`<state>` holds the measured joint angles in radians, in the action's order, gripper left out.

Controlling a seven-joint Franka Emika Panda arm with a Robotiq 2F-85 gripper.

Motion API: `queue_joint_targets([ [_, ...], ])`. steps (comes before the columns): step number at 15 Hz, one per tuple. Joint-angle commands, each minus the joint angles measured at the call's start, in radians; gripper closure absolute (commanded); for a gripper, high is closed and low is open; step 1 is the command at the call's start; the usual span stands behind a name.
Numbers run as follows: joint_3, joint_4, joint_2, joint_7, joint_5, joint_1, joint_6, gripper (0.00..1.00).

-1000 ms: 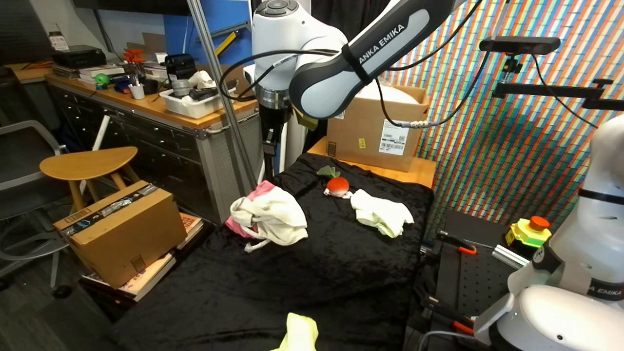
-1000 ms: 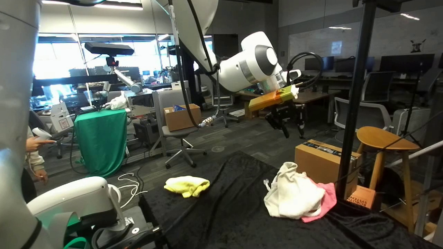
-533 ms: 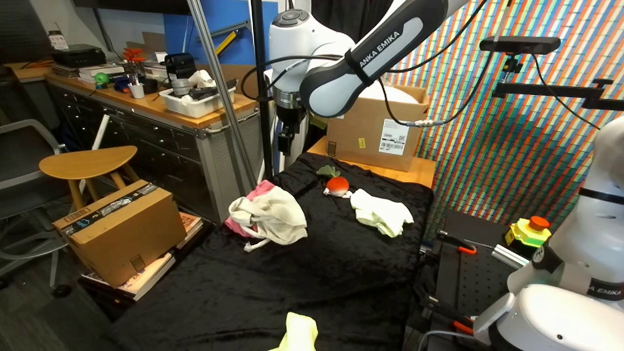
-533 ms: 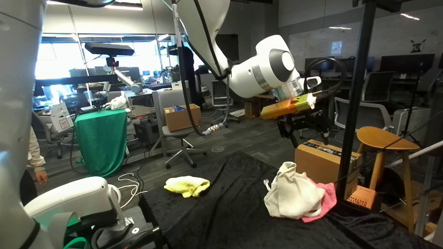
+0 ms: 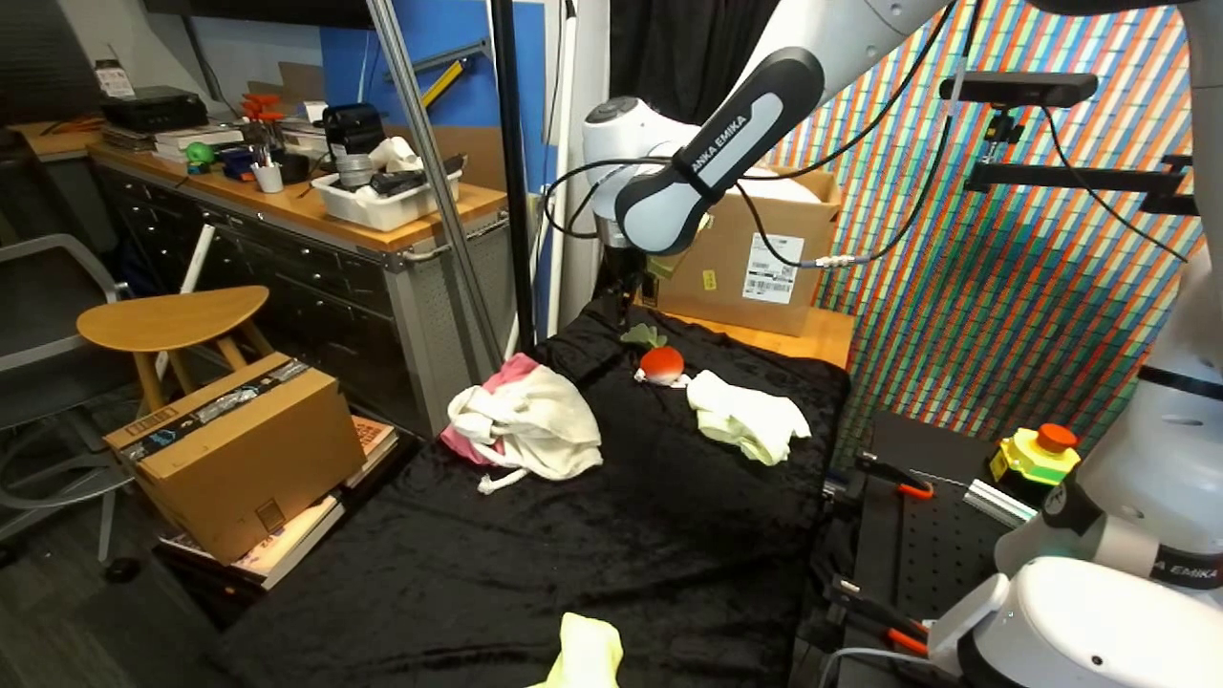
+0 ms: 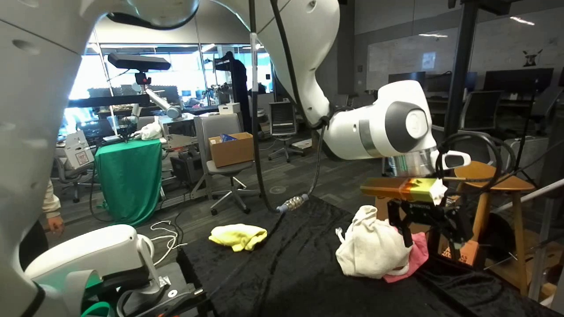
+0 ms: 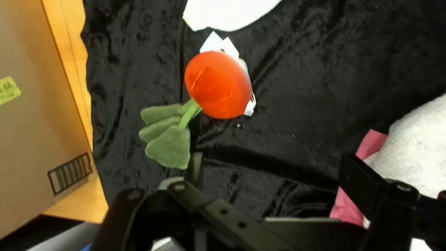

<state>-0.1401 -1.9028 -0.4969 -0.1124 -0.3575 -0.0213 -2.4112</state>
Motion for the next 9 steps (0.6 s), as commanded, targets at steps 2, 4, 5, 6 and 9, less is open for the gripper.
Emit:
queue_joint_targets([
  [2, 0.028, 0.071, -0.091, 0.015, 0.170, -0.059, 0.047, 0.00],
  [4, 0.042, 0.086, -0.121, 0.022, 0.249, -0.084, 0.049, 0.00],
  [5, 0.045, 0.100, -0.142, 0.022, 0.281, -0.092, 0.050, 0.00],
  [6, 0.046, 0.108, -0.155, 0.020, 0.306, -0.099, 0.056, 0.00],
  [9, 0.033, 0.143, -0.204, 0.007, 0.347, -0.109, 0.062, 0.00],
])
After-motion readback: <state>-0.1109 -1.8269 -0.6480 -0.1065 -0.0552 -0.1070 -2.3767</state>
